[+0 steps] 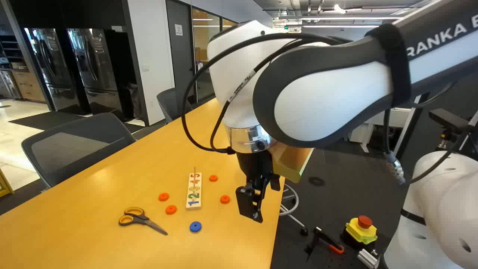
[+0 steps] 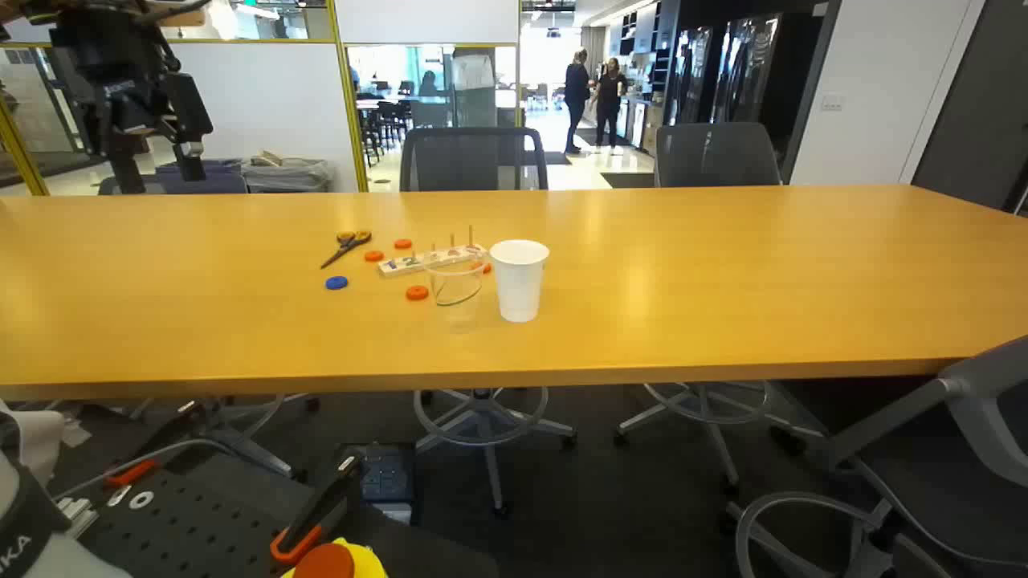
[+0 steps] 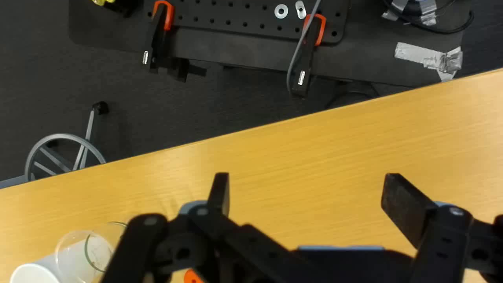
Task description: Put the orange rings on the clear cup
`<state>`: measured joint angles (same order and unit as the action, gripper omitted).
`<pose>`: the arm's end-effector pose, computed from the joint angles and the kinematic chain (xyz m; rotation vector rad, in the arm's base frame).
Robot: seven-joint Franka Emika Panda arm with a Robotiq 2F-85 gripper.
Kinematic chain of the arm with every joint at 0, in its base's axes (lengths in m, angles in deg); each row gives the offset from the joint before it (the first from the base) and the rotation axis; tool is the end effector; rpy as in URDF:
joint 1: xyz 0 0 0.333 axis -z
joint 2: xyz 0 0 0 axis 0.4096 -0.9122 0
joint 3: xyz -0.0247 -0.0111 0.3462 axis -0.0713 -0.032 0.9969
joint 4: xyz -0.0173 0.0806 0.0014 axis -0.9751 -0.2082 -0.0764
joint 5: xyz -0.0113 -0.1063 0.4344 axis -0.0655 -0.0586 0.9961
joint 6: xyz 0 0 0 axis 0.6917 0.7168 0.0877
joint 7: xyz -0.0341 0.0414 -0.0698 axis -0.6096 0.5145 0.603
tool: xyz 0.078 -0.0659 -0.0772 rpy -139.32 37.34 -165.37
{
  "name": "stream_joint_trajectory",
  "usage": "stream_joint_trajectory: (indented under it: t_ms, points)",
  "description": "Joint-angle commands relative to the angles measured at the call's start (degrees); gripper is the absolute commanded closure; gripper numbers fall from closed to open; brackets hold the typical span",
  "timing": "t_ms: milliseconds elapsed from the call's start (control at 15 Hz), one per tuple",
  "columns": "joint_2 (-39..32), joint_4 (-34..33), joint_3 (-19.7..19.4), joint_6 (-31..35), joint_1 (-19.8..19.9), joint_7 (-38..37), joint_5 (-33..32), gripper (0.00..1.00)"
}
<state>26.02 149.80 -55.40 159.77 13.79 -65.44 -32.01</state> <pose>0.3292 0.2061 0.3860 2.8881 0.2393 -0.1832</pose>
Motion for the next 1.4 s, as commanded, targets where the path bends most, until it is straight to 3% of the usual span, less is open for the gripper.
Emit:
stream_joint_trajectory:
  t_ms: [0, 400, 600, 933, 1333]
  points:
    - [-0.27, -0.22, -1.28, -0.13, -1.37, -0.61, -0.66, 0.00]
    - [-0.22, -0.37, -1.27, -0.13, -1.37, -0.61, -0.66, 0.00]
    - [-2.39, -0.07, -3.59, 4.62, -1.65, 3.13, 0.69, 0.00]
    - [-13.13, -2.51, -10.06, 18.13, 0.03, 11.55, 2.98, 0.00]
    - [-27.66, -7.83, -15.33, 29.09, 3.08, 16.63, 2.07, 0.00]
